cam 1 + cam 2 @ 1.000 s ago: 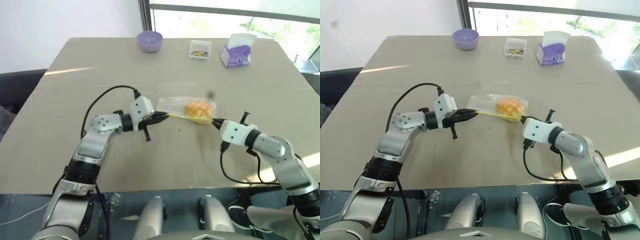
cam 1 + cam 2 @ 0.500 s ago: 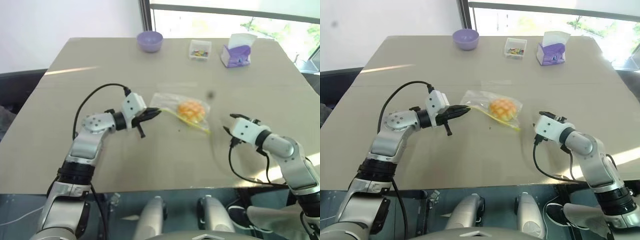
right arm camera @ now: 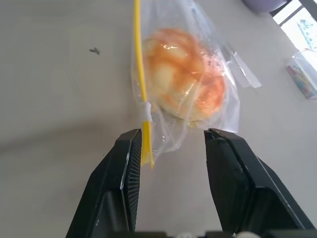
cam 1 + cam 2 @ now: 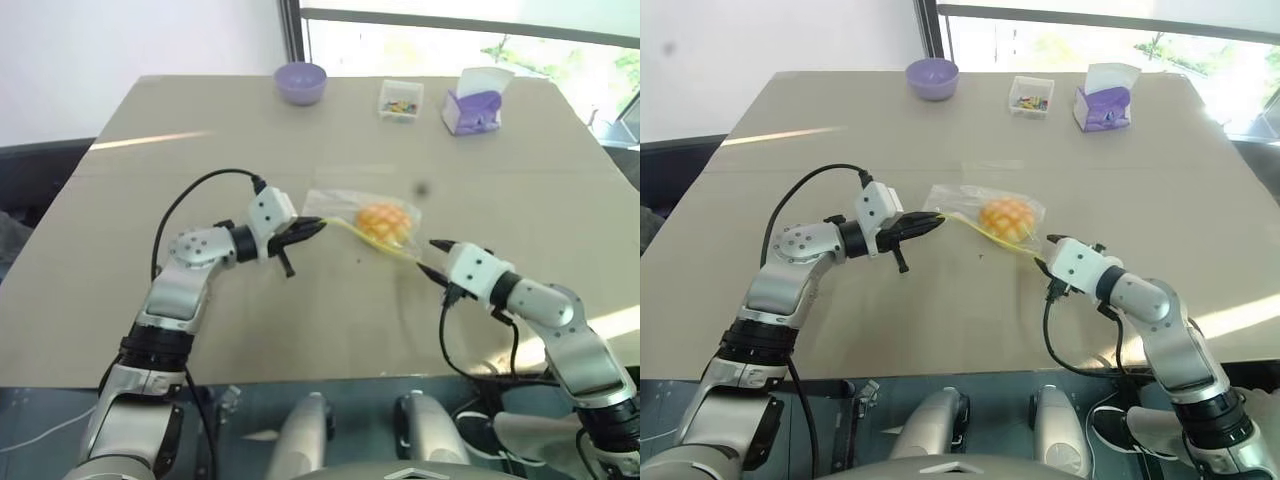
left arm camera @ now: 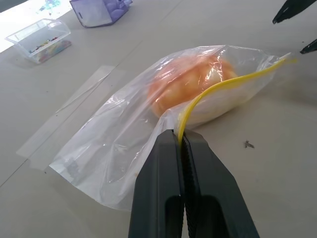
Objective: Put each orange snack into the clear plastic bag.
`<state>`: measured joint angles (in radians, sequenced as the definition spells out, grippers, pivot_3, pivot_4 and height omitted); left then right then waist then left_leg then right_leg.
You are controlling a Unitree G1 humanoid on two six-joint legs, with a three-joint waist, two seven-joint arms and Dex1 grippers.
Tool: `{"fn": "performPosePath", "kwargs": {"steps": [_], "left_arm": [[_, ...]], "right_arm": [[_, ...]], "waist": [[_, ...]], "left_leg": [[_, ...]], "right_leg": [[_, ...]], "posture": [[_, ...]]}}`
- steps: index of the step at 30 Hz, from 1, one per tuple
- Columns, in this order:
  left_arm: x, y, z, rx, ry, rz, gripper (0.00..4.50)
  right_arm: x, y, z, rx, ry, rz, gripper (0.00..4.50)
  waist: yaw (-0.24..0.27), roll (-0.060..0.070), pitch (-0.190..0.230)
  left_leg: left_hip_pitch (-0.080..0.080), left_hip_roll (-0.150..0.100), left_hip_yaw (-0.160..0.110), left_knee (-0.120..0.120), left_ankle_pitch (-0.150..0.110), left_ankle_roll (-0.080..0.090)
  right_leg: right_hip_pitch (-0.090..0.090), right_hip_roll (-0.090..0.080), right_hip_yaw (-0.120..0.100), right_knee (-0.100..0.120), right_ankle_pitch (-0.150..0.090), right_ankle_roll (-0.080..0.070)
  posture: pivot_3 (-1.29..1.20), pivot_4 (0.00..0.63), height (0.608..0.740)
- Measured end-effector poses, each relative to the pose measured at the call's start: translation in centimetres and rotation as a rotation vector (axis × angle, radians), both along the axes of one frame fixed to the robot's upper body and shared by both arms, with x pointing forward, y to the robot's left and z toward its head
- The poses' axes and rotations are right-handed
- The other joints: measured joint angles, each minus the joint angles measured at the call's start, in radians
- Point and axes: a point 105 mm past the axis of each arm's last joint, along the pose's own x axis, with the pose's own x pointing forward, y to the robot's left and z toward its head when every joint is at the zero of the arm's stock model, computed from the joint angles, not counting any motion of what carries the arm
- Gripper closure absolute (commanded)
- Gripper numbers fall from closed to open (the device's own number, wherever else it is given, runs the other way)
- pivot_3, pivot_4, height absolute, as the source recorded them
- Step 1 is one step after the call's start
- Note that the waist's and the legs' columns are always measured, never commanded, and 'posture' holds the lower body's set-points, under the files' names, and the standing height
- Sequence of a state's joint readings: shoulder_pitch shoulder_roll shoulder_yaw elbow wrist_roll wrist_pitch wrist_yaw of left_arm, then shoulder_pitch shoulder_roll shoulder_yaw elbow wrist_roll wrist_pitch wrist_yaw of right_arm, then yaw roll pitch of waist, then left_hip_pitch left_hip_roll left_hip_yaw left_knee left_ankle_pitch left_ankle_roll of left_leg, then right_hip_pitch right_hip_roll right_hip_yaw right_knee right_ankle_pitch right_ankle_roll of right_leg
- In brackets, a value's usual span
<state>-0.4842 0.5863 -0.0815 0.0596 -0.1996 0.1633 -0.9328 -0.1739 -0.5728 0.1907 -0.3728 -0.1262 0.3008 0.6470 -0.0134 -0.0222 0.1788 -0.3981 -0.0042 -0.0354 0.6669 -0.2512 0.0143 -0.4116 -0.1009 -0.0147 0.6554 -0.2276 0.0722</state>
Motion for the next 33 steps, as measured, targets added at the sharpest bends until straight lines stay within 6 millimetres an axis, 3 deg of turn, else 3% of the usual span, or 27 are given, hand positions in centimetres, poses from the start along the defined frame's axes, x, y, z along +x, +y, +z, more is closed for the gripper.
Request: {"fn": "performPosePath", "kwargs": {"steps": [5, 6, 8, 11, 20, 23, 29, 33], "left_arm": [[-0.1, -0.1, 0.1, -0.001, 0.000, -0.001, 4.50], [-0.1, -0.1, 0.1, -0.001, 0.002, 0.001, 4.50], [-0.1, -0.1, 0.1, -0.001, 0.006, 0.003, 4.50], [-0.1, -0.2, 0.2, -0.001, 0.004, 0.000, 4.50], [-0.1, -0.1, 0.3, -0.004, -0.003, 0.010, 4.50], [0.4, -0.3, 1.2, -0.006, -0.022, 0.010, 4.50], [4.2, -1.0, 6.3, -0.037, -0.138, 0.025, 4.50], [6.2, -1.5, 8.1, -0.034, -0.198, 0.044, 4.50]], "right_arm": [[0.5, -0.2, -1.0, -0.017, 0.025, -0.017, 2.38], [0.6, -0.2, -1.2, -0.017, 0.030, -0.019, 2.76], [0.9, -0.2, -1.4, -0.010, 0.026, -0.032, 3.07], [1.6, -0.5, -1.6, -0.007, 0.014, -0.057, 4.37], [2.5, -0.3, -0.6, 0.015, -0.035, -0.053, 4.44], [3.6, -0.9, 1.9, 0.009, -0.100, -0.064, 4.44], [7.8, -2.7, 9.9, -0.044, -0.333, -0.102, 4.44], [9.9, -3.2, 12.3, -0.074, -0.413, -0.119, 4.44]], "waist": [[0.000, 0.000, 0.000], [0.000, 0.000, 0.000], [0.000, 0.000, 0.000], [0.000, 0.000, 0.000], [-0.001, 0.000, 0.000], [0.000, 0.000, 0.000], [-0.001, 0.000, 0.000], [-0.003, 0.000, 0.000]], "left_leg": [[0.000, 0.000, 0.000, 0.000, 0.000, 0.000], [0.000, 0.000, 0.000, 0.000, 0.000, 0.000], [0.000, 0.000, 0.000, 0.000, 0.000, 0.000], [0.000, 0.000, 0.000, 0.000, 0.000, 0.000], [0.000, 0.000, 0.000, 0.000, 0.000, 0.000], [0.000, 0.000, 0.000, 0.001, 0.000, 0.000], [0.000, 0.000, 0.000, 0.001, 0.000, 0.000], [-0.002, -0.001, 0.001, -0.001, 0.000, 0.000]], "right_leg": [[0.000, 0.000, 0.000, 0.000, 0.000, 0.000], [0.000, 0.000, 0.000, 0.000, 0.000, 0.000], [0.000, 0.000, 0.000, 0.000, 0.000, 0.000], [0.000, 0.000, 0.000, 0.000, 0.000, 0.000], [0.000, 0.000, 0.000, 0.000, 0.000, 0.000], [0.000, 0.000, 0.000, 0.001, 0.000, 0.000], [0.000, 0.000, 0.000, 0.000, 0.000, 0.000], [-0.001, 0.000, 0.000, -0.003, 0.000, 0.000]], "posture": [[0.00, 0.150, 0.740], [0.00, 0.150, 0.740], [0.00, 0.150, 0.740], [0.00, 0.150, 0.740], [0.00, 0.150, 0.740], [0.00, 0.150, 0.740], [0.00, 0.150, 0.740], [0.00, 0.150, 0.740]]}}
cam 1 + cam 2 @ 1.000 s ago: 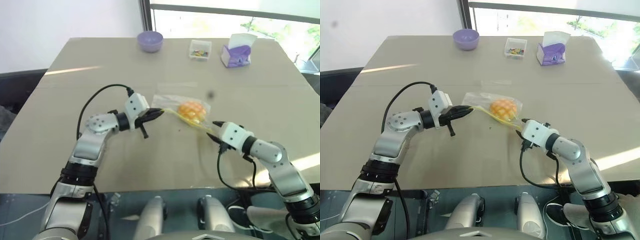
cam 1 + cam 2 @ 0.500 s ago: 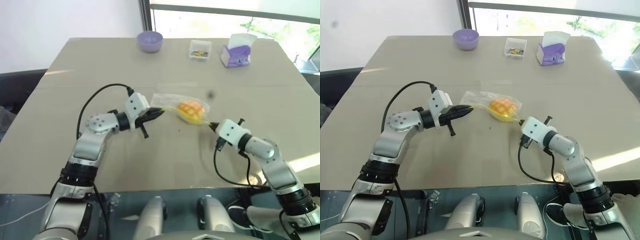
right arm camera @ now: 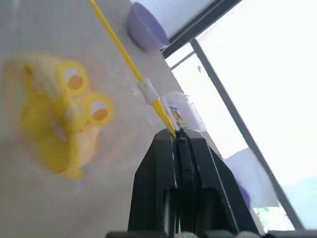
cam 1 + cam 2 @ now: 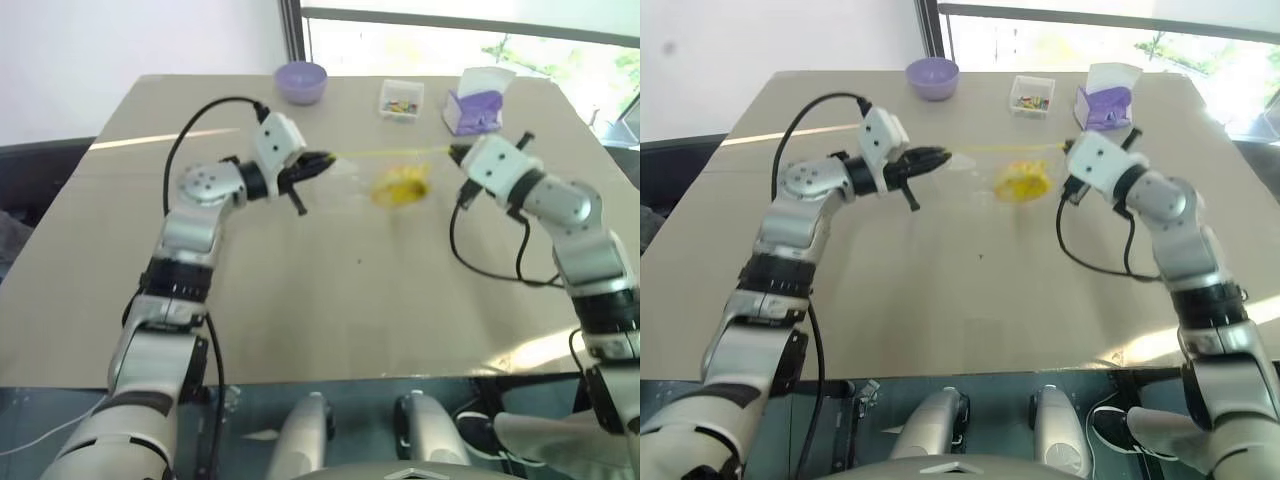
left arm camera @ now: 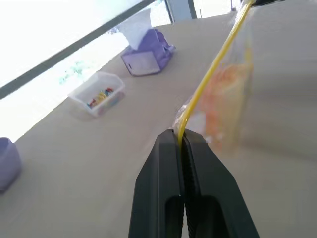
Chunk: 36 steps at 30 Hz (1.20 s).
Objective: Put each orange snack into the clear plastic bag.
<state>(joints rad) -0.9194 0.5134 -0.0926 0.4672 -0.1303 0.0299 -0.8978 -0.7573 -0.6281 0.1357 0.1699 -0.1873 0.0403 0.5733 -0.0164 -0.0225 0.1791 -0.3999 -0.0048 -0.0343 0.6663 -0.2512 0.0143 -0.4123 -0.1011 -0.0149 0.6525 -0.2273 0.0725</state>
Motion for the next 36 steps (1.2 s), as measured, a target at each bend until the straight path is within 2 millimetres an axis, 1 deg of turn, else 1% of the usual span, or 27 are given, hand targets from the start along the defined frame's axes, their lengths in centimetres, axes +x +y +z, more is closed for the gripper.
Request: {"fn": "performPosePath", "kwargs": {"steps": [2, 4, 6, 8, 9, 11, 12, 13, 15, 16, 17, 18, 20, 21, 22, 23, 25, 27, 28, 29, 30, 31, 32, 33, 34, 35, 36], "left_arm": [[0.9, -0.3, 0.6, 0.018, -0.036, 0.013, 4.50], [1.5, -0.7, 1.2, 0.021, -0.081, 0.021, 4.50], [1.5, -0.8, 1.4, 0.023, -0.120, 0.020, 4.50], [1.3, -0.7, 1.3, 0.016, -0.142, 0.013, 4.50], [0.9, -0.6, 1.1, -0.002, -0.151, 0.007, 4.50], [-0.1, -0.3, -0.2, -0.008, -0.146, -0.014, 4.50], [-1.2, 0.1, -2.1, 0.009, -0.118, -0.039, 4.50], [-1.4, 0.1, -2.7, 0.013, -0.100, -0.041, 4.50], [-3.6, 0.6, -5.2, 0.040, -0.060, -0.070, 4.50], [-4.3, 0.8, -6.3, 0.047, -0.027, -0.075, 4.50], [-4.8, 0.8, -7.1, 0.049, -0.005, -0.078, 4.50], [-5.9, 0.9, -8.5, 0.057, 0.030, -0.084, 4.50], [-7.3, 0.9, -10.6, 0.073, 0.098, -0.091, 4.50], [-7.9, 0.8, -11.0, 0.079, 0.118, -0.094, 4.50], [-7.9, 0.8, -11.0, 0.079, 0.119, -0.094, 4.50], [-8.0, 0.8, -11.0, 0.083, 0.125, -0.095, 4.50], [-8.7, 1.1, -11.2, 0.090, 0.159, -0.110, 3.79], [-9.2, 2.3, -12.0, 0.093, 0.231, -0.093, 3.12], [-9.5, 3.2, -12.4, 0.082, 0.280, -0.075, 2.60], [-9.8, 3.9, -12.4, 0.068, 0.312, -0.063, 2.16], [-9.8, 4.0, -12.4, 0.064, 0.316, -0.062, 2.16], [-10.0, 4.3, -12.0, 0.046, 0.331, -0.060, 1.62], [-10.4, 4.8, -11.6, 0.028, 0.345, -0.064, 1.31], [-10.8, 5.4, -11.4, 0.018, 0.363, -0.057, 0.90], [-11.0, 6.4, -11.0, 0.003, 0.381, -0.036, 0.35], [-11.1, 7.1, -10.7, -0.007, 0.394, -0.018, 0.02], [-11.2, 7.7, -10.4, -0.018, 0.405, -0.006, 0.02]], "right_arm": [[1.0, -0.3, 0.8, -0.027, -0.038, -0.013, 4.44], [1.5, -0.6, 1.7, -0.040, -0.089, -0.029, 4.44], [1.6, -0.6, 2.0, -0.044, -0.121, -0.029, 4.44], [1.2, -0.7, 1.6, -0.035, -0.135, -0.024, 4.44], [0.7, -0.6, 1.1, -0.027, -0.139, -0.016, 4.44], [-0.7, -0.5, -0.9, -0.009, -0.105, 0.009, 4.44], [-2.0, -0.4, -3.0, 0.012, -0.047, 0.032, 4.44], [-2.2, -0.3, -3.5, 0.016, -0.029, 0.037, 4.44], [-4.3, 0.0, -5.7, 0.047, 0.039, 0.059, 4.44], [-5.1, 0.1, -6.7, 0.058, 0.074, 0.065, 4.44], [-5.6, 0.2, -7.4, 0.067, 0.098, 0.068, 4.44], [-6.6, 0.4, -8.7, 0.080, 0.143, 0.068, 4.44], [-7.9, 0.3, -10.8, 0.085, 0.222, 0.060, 4.44], [-8.4, 0.3, -11.4, 0.088, 0.251, 0.053, 4.44], [-8.4, 0.3, -11.5, 0.088, 0.252, 0.053, 4.44], [-8.7, 0.3, -11.6, 0.084, 0.261, 0.056, 4.44], [-9.6, 0.2, -12.3, 0.072, 0.303, 0.071, 3.87], [-10.2, -0.9, -13.5, 0.083, 0.364, 0.041, 3.14], [-10.6, -1.9, -14.1, 0.089, 0.406, 0.019, 2.60], [-10.9, -2.6, -14.3, 0.092, 0.428, 0.002, 2.15], [-10.9, -2.8, -14.3, 0.095, 0.431, -0.001, 2.15], [-11.0, -3.3, -14.1, 0.115, 0.439, -0.010, 1.57], [-11.6, -3.7, -13.8, 0.139, 0.444, -0.011, 1.28], [-12.2, -4.4, -13.7, 0.152, 0.461, -0.020, 0.82], [-12.7, -5.3, -13.7, 0.170, 0.481, -0.040, 0.27], [-13.0, -5.9, -13.6, 0.192, 0.495, -0.052, 0.01], [-13.4, -6.3, -13.3, 0.224, 0.504, -0.059, 0.01]], "waist": [[-0.002, 0.000, 0.000], [-0.002, 0.000, 0.000], [-0.003, 0.000, 0.000], [-0.003, 0.000, 0.000], [-0.002, 0.000, 0.000], [-0.002, 0.000, 0.000], [-0.003, 0.000, 0.000], [-0.004, 0.000, 0.000], [-0.004, 0.001, -0.001], [-0.003, 0.001, -0.001], [-0.003, 0.001, -0.001], [-0.001, 0.001, -0.001], [0.003, 0.001, -0.001], [0.007, 0.001, 0.000], [0.007, 0.001, 0.000], [0.007, 0.002, 0.000], [0.005, 0.001, 0.000], [0.004, 0.002, 0.000], [0.003, 0.002, 0.000], [0.003, 0.002, 0.000], [0.003, 0.002, 0.000], [0.004, 0.002, 0.000], [0.004, 0.002, 0.000], [0.004, 0.002, 0.000], [0.005, 0.002, 0.000], [0.005, 0.002, 0.000], [0.005, 0.002, 0.000]], "left_leg": [[-0.001, 0.000, 0.001, -0.002, 0.000, 0.000], [-0.001, 0.000, 0.001, -0.004, 0.000, 0.000], [-0.001, 0.000, 0.001, -0.007, 0.001, -0.002], [-0.002, 0.000, 0.002, -0.010, 0.002, -0.003], [-0.002, 0.000, 0.002, -0.012, 0.002, -0.003], [-0.003, 0.000, 0.002, -0.013, 0.002, -0.003], [-0.004, 0.000, 0.002, -0.014, 0.002, -0.003], [-0.005, 0.000, 0.002, -0.013, 0.002, -0.003], [-0.008, 0.000, 0.002, -0.013, 0.002, -0.003], [-0.008, 0.000, 0.002, -0.013, 0.002, -0.003], [-0.008, 0.000, 0.001, -0.013, 0.002, -0.003], [-0.009, 0.000, 0.001, -0.012, 0.002, -0.003], [-0.008, -0.001, 0.001, -0.010, 0.000, 0.001], [-0.007, 0.000, 0.000, -0.005, -0.001, 0.002], [-0.007, 0.000, 0.000, -0.004, -0.001, 0.002], [0.000, 0.000, 0.000, -0.002, -0.001, 0.002], [0.009, 0.001, 0.000, -0.002, -0.001, 0.002], [0.010, 0.002, 0.000, -0.002, -0.002, 0.002], [0.009, 0.002, 0.000, -0.002, -0.002, 0.002], [0.008, 0.002, 0.000, -0.002, -0.002, 0.002], [0.008, 0.002, 0.000, -0.002, -0.002, 0.002], [0.007, 0.003, 0.000, -0.002, -0.002, 0.002], [0.006, 0.003, 0.000, -0.002, -0.002, 0.002], [0.006, 0.004, 0.000, -0.002, -0.002, 0.002], [0.006, 0.004, 0.000, -0.002, -0.002, 0.003], [0.005, 0.004, 0.000, -0.002, -0.002, 0.003], [0.005, 0.004, 0.000, -0.002, -0.002, 0.003]], "right_leg": [[-0.001, 0.000, 0.000, -0.002, 0.000, 0.000], [-0.001, 0.000, 0.000, -0.005, 0.000, 0.000], [-0.001, 0.000, 0.000, -0.007, 0.000, 0.000], [-0.002, -0.001, 0.000, -0.009, 0.000, 0.000], [-0.003, -0.001, 0.000, -0.010, 0.000, 0.000], [-0.003, -0.001, 0.000, -0.009, 0.000, 0.000], [-0.004, -0.002, 0.000, -0.010, 0.000, 0.000], [-0.005, -0.002, 0.000, -0.010, 0.000, 0.000], [-0.008, -0.002, 0.000, -0.010, 0.000, 0.001], [-0.008, -0.002, 0.000, -0.010, 0.000, 0.001], [-0.008, -0.002, 0.000, -0.010, 0.000, 0.001], [-0.009, -0.002, 0.000, -0.011, 0.000, 0.001], [-0.009, -0.002, 0.000, -0.009, 0.001, 0.001], [-0.007, -0.001, -0.001, -0.007, 0.002, 0.002], [-0.006, -0.001, -0.001, -0.006, 0.002, 0.002], [0.002, 0.000, -0.001, -0.007, 0.002, 0.001], [0.010, 0.000, -0.001, -0.008, 0.002, 0.002], [0.011, 0.000, 0.000, -0.008, 0.002, 0.002], [0.010, 0.000, 0.000, -0.008, 0.002, 0.001], [0.009, 0.001, 0.000, -0.007, 0.002, 0.001], [0.009, 0.001, 0.000, -0.007, 0.002, 0.001], [0.008, 0.001, 0.000, -0.007, 0.002, 0.001], [0.008, 0.002, 0.000, -0.007, 0.002, 0.001], [0.008, 0.002, 0.000, -0.008, 0.002, 0.001], [0.007, 0.002, 0.000, -0.008, 0.002, 0.001], [0.007, 0.002, 0.000, -0.008, 0.002, 0.001], [0.007, 0.002, 0.000, -0.009, 0.002, 0.001]], "posture": [[0.00, 0.150, 0.740], [0.00, 0.150, 0.740], [0.00, 0.150, 0.740], [0.00, 0.150, 0.740], [0.00, 0.150, 0.740], [0.00, 0.150, 0.740], [0.00, 0.150, 0.740], [0.00, 0.150, 0.740], [0.00, 0.150, 0.740], [0.00, 0.150, 0.740], [0.00, 0.150, 0.740], [0.00, 0.150, 0.740], [0.00, 0.150, 0.740], [0.00, 0.150, 0.740], [0.00, 0.150, 0.740], [0.00, 0.150, 0.740], [0.00, 0.150, 0.740], [0.00, 0.150, 0.740], [0.00, 0.150, 0.740], [0.00, 0.150, 0.740], [0.00, 0.150, 0.740], [0.00, 0.150, 0.740], [0.00, 0.150, 0.740], [0.00, 0.150, 0.740], [0.00, 0.150, 0.740], [0.00, 0.150, 0.740], [0.00, 0.150, 0.740]]}}
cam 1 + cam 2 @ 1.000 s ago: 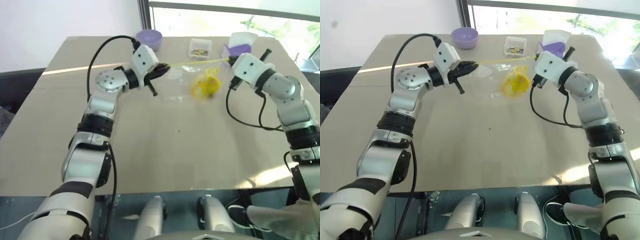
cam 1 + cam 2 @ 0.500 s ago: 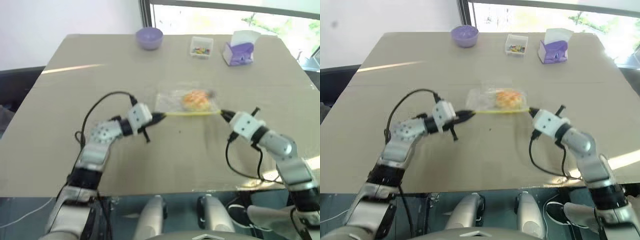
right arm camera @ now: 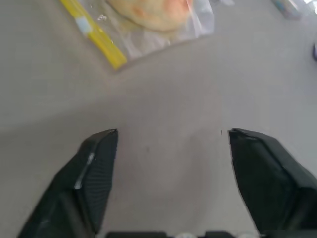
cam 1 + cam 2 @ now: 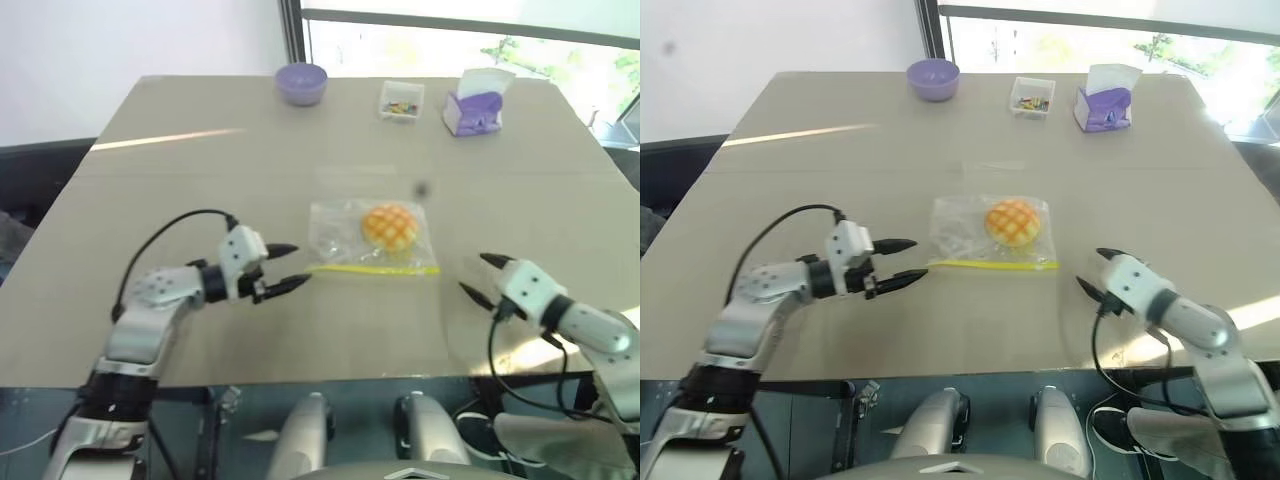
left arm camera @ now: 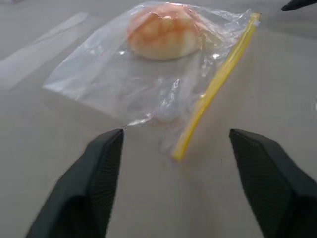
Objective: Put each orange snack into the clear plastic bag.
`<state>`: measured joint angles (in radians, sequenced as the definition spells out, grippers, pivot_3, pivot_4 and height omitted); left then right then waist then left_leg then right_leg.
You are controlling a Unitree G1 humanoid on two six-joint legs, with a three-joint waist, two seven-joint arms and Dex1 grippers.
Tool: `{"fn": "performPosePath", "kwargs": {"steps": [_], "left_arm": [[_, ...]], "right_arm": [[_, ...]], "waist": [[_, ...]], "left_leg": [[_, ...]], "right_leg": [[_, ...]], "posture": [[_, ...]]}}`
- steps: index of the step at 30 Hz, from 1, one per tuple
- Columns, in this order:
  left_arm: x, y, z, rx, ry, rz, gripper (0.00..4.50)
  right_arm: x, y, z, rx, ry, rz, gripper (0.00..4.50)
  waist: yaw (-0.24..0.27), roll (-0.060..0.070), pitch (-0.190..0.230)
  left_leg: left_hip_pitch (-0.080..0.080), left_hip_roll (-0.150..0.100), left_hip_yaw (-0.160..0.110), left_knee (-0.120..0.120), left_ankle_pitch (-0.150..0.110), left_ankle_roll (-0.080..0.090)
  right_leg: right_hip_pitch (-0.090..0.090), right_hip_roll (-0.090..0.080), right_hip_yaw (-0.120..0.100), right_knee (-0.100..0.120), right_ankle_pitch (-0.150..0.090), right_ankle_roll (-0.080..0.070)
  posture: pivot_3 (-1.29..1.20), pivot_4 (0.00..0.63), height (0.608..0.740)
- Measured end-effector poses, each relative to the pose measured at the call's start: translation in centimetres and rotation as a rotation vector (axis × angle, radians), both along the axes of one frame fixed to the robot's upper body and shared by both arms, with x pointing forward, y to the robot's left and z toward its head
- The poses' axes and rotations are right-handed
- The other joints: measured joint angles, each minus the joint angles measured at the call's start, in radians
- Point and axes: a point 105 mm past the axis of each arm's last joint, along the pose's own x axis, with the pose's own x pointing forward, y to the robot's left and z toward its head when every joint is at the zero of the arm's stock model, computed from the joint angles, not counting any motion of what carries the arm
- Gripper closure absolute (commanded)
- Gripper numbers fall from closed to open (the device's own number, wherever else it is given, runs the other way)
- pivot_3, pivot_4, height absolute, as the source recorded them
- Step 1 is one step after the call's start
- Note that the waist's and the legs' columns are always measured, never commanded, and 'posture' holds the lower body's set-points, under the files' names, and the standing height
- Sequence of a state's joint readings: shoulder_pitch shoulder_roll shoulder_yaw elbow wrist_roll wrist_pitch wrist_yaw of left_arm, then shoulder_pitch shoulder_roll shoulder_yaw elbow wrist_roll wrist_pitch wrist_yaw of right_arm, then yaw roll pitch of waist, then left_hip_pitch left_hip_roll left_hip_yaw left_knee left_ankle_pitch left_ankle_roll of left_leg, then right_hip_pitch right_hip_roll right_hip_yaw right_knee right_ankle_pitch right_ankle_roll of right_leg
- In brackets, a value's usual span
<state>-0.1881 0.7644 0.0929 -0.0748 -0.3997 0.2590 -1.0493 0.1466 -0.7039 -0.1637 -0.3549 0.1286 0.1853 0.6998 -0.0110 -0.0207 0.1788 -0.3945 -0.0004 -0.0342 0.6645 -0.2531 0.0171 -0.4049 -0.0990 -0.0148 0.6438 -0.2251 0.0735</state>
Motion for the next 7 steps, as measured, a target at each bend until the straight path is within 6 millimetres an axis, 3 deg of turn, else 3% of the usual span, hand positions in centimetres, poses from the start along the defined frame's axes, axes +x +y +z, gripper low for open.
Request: {"fn": "performPosePath", "kwargs": {"steps": [7], "left_arm": [[-0.9, 1.7, 2.2, -0.030, 0.039, 0.037, 0.02]], "right_arm": [[-2.8, -0.9, 4.0, 0.185, 0.007, -0.002, 0.01]], "waist": [[0.001, 0.000, 0.000]], "left_leg": [[0.001, 0.002, 0.000, 0.001, 0.000, 0.000]], "right_leg": [[0.000, 0.002, 0.000, 0.000, 0.000, 0.000]], "posture": [[0.00, 0.150, 0.740]]}}
